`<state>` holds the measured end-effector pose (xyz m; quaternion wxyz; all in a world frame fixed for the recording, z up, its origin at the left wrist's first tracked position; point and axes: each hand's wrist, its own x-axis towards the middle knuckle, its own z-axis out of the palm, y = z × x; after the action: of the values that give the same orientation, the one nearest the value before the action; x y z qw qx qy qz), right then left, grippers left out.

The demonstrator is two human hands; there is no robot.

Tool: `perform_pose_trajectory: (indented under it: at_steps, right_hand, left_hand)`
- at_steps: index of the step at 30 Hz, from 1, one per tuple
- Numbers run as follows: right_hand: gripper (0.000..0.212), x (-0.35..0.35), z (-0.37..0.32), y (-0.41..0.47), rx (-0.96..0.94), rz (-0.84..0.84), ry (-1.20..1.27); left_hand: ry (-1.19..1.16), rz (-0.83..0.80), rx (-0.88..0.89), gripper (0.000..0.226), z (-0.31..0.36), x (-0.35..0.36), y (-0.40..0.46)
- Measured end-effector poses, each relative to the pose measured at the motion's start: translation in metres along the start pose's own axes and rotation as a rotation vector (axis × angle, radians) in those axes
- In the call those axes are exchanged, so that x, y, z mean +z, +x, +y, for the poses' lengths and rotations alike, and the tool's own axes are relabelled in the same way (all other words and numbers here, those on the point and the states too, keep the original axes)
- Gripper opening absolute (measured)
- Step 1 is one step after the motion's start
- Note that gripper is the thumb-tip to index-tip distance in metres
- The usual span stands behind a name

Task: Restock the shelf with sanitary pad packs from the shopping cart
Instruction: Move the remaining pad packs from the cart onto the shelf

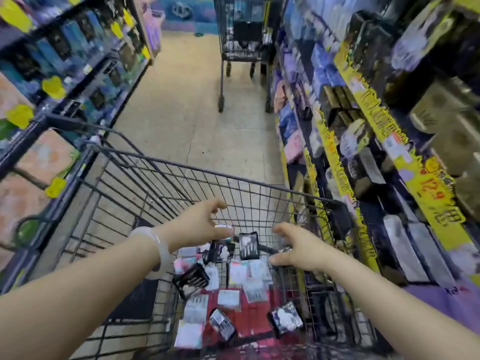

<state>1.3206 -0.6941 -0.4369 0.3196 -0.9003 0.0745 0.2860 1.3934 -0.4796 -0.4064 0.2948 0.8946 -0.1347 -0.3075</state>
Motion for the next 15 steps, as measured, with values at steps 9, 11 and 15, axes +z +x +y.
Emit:
perform_pose_trajectory:
  at_steps: [9,11,15]
  right_hand:
    - [0.074,0.044,-0.032,0.097,-0.039,-0.158,-0.010]
    - [0.078,0.053,-0.033,0.121,-0.030,-0.164,-0.029]
    - [0.077,0.072,-0.025,0.168,0.021,-0.206,-0.072]
  left_hand:
    - [-0.104,-0.049,-0.096,0.058,-0.074,0.008,0.041]
    - [-0.083,-0.070,-0.121,0.064,-0.097,0.010,0.055]
    - [-0.061,-0.088,-0.229,0.071,-0.145,0.024,0.085]
